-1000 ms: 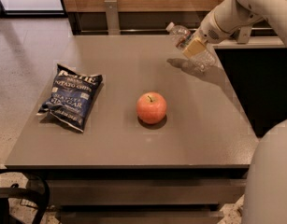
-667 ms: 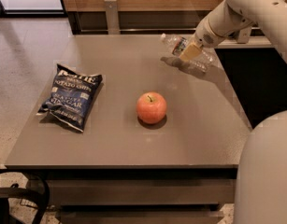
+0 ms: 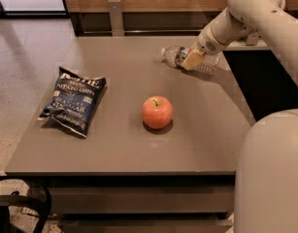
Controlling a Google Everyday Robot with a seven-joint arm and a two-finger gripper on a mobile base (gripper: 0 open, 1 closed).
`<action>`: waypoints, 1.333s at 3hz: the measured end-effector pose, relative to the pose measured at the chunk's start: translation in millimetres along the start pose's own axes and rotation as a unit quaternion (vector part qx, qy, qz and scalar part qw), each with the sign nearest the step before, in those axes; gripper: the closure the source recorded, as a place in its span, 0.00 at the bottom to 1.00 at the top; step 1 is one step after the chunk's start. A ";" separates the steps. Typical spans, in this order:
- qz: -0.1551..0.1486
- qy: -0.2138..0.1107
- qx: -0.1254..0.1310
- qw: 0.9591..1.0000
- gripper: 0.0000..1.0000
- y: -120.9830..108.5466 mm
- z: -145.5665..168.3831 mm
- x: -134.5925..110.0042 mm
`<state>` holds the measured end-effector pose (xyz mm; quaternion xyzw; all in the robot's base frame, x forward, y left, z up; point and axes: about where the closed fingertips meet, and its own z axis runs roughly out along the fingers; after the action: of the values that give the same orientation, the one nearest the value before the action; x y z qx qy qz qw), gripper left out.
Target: Knock water bottle over
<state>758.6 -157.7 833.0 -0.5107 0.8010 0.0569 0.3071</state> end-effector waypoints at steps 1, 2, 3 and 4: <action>0.000 0.000 0.000 1.000 0.87 -0.4 -1.3 -1.0; 0.000 0.001 -0.002 1.000 0.64 0.6 1.3 -1.0; 0.000 0.001 -0.003 1.000 0.33 0.6 0.9 -1.7; 0.000 0.001 -0.005 1.000 0.09 1.9 4.3 -1.6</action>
Offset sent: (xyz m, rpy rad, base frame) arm 0.0000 0.0000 0.0017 0.0000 0.0001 0.0001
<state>759.3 -153.8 830.0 -0.5126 0.8010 0.0602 0.3033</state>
